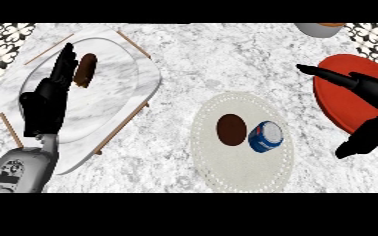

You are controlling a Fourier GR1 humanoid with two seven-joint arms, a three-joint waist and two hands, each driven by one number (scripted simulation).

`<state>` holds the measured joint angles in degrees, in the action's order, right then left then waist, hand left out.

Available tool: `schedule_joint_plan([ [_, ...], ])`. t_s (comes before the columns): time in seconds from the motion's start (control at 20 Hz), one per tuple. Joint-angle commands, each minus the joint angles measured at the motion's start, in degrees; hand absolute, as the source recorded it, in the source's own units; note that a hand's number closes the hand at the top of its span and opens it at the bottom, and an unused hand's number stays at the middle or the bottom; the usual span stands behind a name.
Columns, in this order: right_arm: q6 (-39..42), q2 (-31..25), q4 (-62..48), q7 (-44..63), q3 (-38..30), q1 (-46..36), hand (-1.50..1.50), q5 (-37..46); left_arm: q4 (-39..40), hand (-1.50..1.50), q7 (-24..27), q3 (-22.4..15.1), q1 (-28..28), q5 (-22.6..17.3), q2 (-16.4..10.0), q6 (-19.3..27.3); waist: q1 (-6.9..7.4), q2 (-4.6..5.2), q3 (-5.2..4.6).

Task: Pick the can from the placemat and place it in the bowl

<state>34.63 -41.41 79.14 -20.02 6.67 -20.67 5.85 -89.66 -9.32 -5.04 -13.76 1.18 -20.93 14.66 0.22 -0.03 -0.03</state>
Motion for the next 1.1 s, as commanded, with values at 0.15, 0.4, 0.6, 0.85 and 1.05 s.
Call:
schedule_joint_plan([
  [0.15, 4.09, 3.95, 4.99, 8.01, 5.77, -1.31, -1.50, 4.63, -6.34, 0.00, -2.54, -1.69, 4.68, 2.49, 1.85, 0.55, 0.46, -0.08, 0.03],
  [0.4, 3.07, 5.69, 3.50, 8.17, 9.76, -0.21, -1.50, 13.53, -0.61, 0.00, 1.27, 0.05, 2.05, 2.73, 3.55, -0.25, 0.12, 0.16, 0.03],
  [0.6, 0.87, 9.79, 5.93, 14.60, 13.27, 1.99, -1.50, 18.54, -0.22, 0.00, 1.85, 3.13, 2.43, 1.55, 1.24, -2.79, 0.01, 0.07, 0.02],
  [0.85, 2.64, 12.74, 1.53, 12.45, 10.34, 0.45, -1.50, 22.50, -2.90, 0.00, -0.93, 3.93, 2.23, 4.12, 2.65, -3.46, 0.03, 0.04, 0.04],
  [1.05, 2.68, 13.98, -0.45, 10.10, 8.70, 0.13, -1.50, 24.88, -0.47, 0.00, -2.34, 2.57, -1.93, 5.81, 6.34, -2.86, -0.19, 0.07, 0.04],
])
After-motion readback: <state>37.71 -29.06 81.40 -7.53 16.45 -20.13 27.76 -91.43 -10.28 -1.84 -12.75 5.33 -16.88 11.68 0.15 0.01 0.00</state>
